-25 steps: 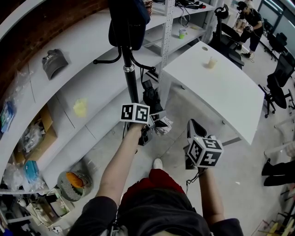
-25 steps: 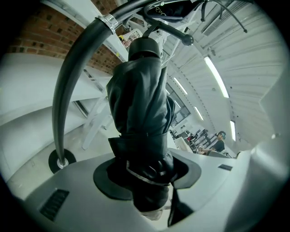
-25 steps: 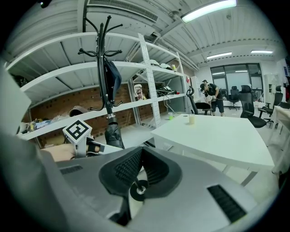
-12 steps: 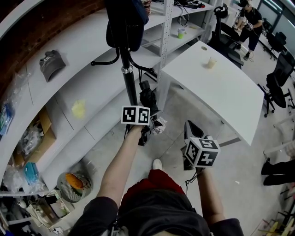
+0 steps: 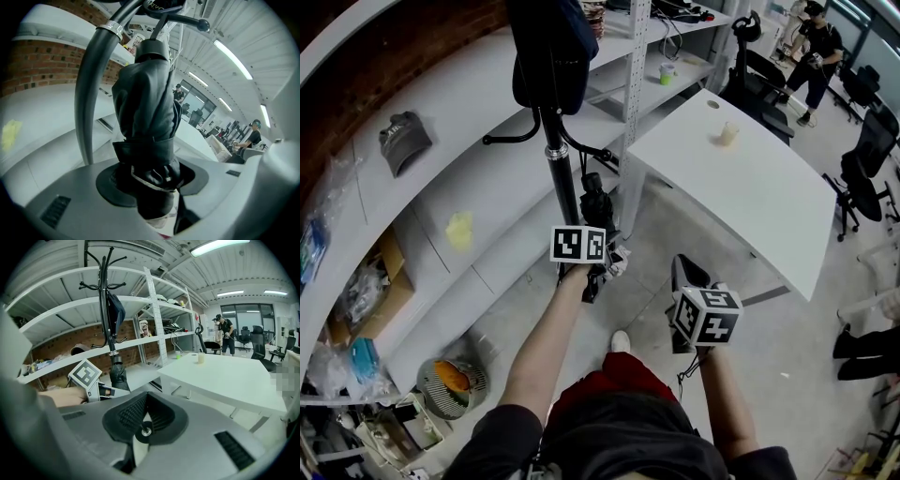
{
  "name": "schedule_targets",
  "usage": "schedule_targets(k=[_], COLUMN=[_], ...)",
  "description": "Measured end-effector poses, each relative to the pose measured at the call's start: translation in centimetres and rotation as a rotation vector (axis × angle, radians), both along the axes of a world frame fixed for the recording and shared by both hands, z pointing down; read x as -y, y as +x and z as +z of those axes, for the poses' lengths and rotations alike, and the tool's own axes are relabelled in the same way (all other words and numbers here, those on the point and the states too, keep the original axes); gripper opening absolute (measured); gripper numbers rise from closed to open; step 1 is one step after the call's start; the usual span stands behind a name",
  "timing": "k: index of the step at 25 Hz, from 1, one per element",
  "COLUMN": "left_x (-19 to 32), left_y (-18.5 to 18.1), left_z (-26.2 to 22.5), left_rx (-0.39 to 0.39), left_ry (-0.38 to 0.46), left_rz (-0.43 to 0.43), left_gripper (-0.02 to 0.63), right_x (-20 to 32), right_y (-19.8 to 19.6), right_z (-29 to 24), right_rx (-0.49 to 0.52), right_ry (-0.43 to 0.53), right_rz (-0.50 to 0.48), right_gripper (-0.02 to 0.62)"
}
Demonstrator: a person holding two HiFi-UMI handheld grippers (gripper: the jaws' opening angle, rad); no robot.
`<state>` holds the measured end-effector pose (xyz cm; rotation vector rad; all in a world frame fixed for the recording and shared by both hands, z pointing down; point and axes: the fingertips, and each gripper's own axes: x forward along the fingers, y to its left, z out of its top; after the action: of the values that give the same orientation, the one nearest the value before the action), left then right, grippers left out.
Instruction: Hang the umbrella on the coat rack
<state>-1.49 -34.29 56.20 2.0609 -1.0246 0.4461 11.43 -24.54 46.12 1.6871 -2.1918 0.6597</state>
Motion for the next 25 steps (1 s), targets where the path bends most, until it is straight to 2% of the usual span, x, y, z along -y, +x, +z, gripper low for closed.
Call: schedule_targets(k=[9,25], left_x=[1.6,4.2], left_y=[-2.1,-5.1], left_z=[1.1,2.4], left_rx=[0.144,0.322], left_ry=[0.073,0.16], left_rz=[-0.06,-0.117], left_gripper=[0.204,0.21], right_x=[0.5,1.2], right_y=[-0.9,-2.3], right_z=[1.1,2.6], right_rx=[0.009,0.015], right_ry=[-0.025,-0.067], right_rz=[-0.016,-0.031], right_gripper=[0.018,0.018])
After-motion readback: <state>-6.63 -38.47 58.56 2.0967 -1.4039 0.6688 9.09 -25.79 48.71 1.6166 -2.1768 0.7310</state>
